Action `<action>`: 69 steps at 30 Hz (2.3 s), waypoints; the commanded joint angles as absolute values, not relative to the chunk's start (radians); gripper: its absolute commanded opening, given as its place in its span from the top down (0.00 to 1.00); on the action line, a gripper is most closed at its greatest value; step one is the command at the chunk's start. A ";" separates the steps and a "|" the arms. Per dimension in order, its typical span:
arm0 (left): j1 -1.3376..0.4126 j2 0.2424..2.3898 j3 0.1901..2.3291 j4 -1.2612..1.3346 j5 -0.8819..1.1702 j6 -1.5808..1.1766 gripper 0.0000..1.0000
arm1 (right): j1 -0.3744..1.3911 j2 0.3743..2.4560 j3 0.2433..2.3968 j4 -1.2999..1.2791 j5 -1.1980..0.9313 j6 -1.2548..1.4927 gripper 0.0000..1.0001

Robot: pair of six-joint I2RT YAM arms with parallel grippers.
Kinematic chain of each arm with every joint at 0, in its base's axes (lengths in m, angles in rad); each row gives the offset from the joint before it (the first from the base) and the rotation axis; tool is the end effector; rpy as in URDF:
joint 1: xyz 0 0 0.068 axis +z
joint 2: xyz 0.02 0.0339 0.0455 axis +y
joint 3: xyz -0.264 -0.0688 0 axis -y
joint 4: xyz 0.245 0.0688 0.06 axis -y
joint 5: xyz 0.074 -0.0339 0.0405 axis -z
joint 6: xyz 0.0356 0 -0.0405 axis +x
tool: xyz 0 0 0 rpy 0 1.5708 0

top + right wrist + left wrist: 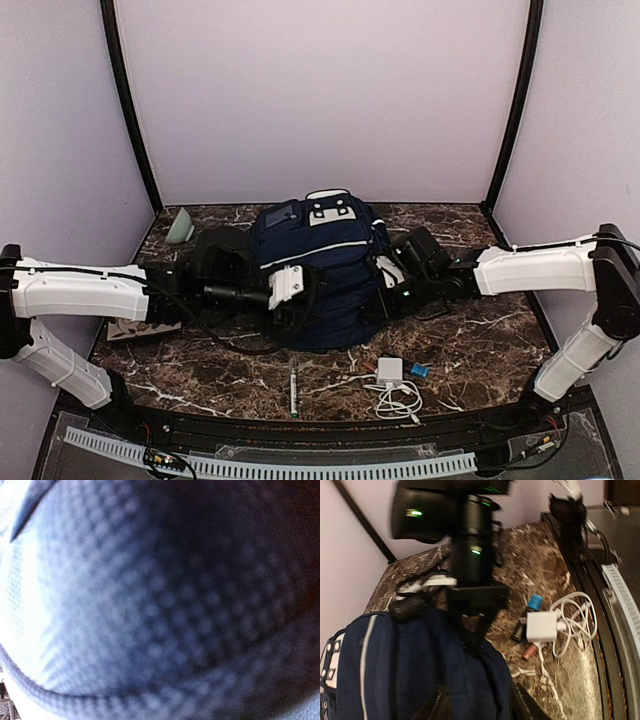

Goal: Pack the student bag
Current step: Hold the largest pocket of the student bag, then zip the student bag into the largest pocket of the bag.

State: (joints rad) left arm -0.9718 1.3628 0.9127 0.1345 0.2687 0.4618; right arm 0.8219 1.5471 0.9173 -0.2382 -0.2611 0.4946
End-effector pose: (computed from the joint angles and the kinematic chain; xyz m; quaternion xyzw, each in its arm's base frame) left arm 0.1699 -0.2656 0.2856 0.5863 0.5531 -0.2517 0.5357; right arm 0.2092 0.2385 0.1989 -0.1959 0.9112 0.3055 0.1952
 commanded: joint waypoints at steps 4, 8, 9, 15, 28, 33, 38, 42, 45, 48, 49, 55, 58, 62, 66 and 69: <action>-1.074 1.475 0.905 0.126 0.035 0.709 0.45 | 0.831 1.509 0.925 -0.108 -0.359 0.508 1.00; -1.101 1.595 0.959 0.189 -0.126 0.782 0.48 | 0.833 1.496 0.916 -0.104 -0.362 0.518 1.00; -1.104 1.619 0.963 0.216 -0.158 0.797 0.49 | 0.832 1.491 0.914 -0.104 -0.363 0.521 1.00; -1.114 1.709 0.988 0.285 -0.252 0.838 0.54 | 0.832 1.455 0.894 -0.112 -0.360 0.531 1.00; -1.114 1.756 0.962 0.389 -0.524 0.920 1.00 | 0.755 1.410 0.935 -0.406 -0.142 0.469 1.00; -1.114 1.624 0.930 0.195 -0.385 0.789 1.00 | 0.671 1.404 0.972 -0.585 0.030 0.424 1.00; -1.114 1.492 0.904 0.011 -0.250 0.720 1.00 | 0.579 1.407 1.015 -0.604 0.079 0.350 1.00; -1.114 1.346 0.859 -0.102 -0.069 0.712 1.00 | 0.511 1.458 1.080 -0.576 0.090 0.276 1.00; -1.114 1.247 0.820 -0.150 -0.017 0.734 1.00 | 0.468 1.524 1.177 -0.607 0.128 0.224 1.00; -1.114 1.184 0.800 -0.182 -0.014 0.750 1.00 | 0.456 1.569 1.250 -0.622 0.130 0.186 1.00; -1.114 1.176 0.799 -0.191 -0.003 0.752 1.00 | 0.456 1.578 1.261 -0.605 0.108 0.173 1.00; -1.114 1.171 0.829 -0.252 0.085 0.736 1.00 | 0.415 1.692 1.325 -0.575 0.089 0.165 1.00; -1.114 1.132 0.808 -0.246 0.102 0.731 1.00 | 0.378 1.748 1.330 -0.558 0.091 0.167 1.00; -1.114 1.088 0.780 -0.233 0.118 0.718 1.00 | 0.372 1.795 1.337 -0.539 0.065 0.154 1.00; -1.114 1.106 0.781 -0.198 0.145 0.677 1.00 | 0.374 1.770 1.304 -0.490 -0.053 0.149 1.00; -1.114 1.155 0.805 -0.145 0.175 0.623 1.00 | 0.372 1.694 1.251 -0.441 -0.176 0.151 0.88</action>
